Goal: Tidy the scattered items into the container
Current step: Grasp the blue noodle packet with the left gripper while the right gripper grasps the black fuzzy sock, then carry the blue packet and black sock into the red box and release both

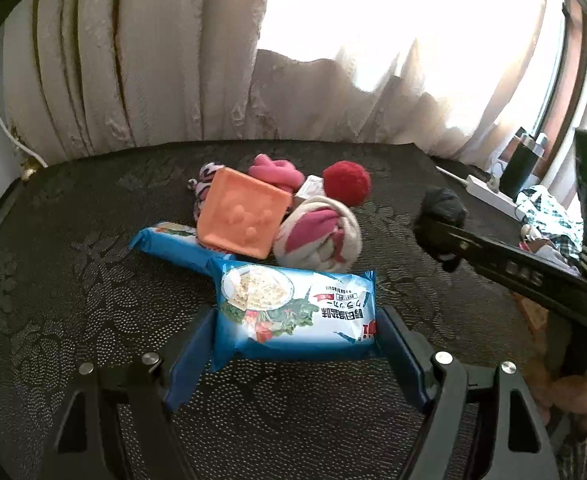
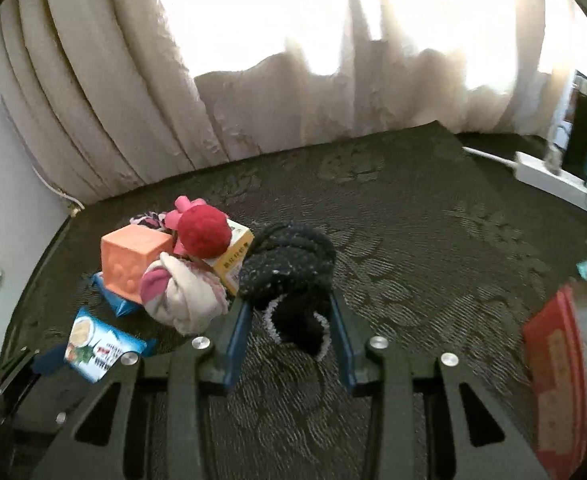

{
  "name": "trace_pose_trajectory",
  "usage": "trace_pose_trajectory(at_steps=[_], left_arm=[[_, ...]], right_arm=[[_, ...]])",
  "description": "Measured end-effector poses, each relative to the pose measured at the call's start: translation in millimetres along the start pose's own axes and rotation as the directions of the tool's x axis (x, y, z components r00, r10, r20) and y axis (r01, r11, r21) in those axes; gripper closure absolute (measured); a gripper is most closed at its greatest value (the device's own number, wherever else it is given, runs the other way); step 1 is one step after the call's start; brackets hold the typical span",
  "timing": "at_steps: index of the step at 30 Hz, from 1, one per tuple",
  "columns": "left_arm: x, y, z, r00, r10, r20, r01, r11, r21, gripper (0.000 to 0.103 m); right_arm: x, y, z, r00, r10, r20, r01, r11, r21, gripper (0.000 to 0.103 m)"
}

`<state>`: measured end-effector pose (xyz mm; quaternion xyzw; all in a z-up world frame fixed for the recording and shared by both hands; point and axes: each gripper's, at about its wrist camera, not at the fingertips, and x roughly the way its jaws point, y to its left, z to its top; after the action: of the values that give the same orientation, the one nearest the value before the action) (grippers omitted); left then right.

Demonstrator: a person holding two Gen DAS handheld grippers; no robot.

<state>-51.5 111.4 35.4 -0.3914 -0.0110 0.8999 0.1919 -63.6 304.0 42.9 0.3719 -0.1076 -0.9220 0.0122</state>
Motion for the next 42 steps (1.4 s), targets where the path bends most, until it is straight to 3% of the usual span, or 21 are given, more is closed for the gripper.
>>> trace_pose_trajectory(at_steps=[11, 20, 30, 42], left_arm=[[-10, -39, -7, 0.999, -0.041, 0.003, 0.040, 0.996, 0.078, 0.021], [-27, -106, -6, 0.990, -0.137, 0.010, 0.134, 0.978, 0.159, 0.021], [-38, -227, -17, 0.962, -0.273, -0.029, 0.266, 0.901, 0.342, 0.021], [-25, -332, -34, 0.939, -0.331, -0.096, 0.334, 0.805, 0.490, 0.021]], right_arm=[[-83, -42, -34, 0.992, -0.090, 0.089, 0.085, 0.995, 0.059, 0.062], [-159, -94, -58, 0.962, -0.195, 0.193, 0.169, 0.975, 0.141, 0.061], [-221, -158, -77, 0.917, -0.290, 0.272, 0.220, 0.940, 0.261, 0.061], [-251, -206, -90, 0.886, -0.340, 0.314, 0.225, 0.909, 0.351, 0.061]])
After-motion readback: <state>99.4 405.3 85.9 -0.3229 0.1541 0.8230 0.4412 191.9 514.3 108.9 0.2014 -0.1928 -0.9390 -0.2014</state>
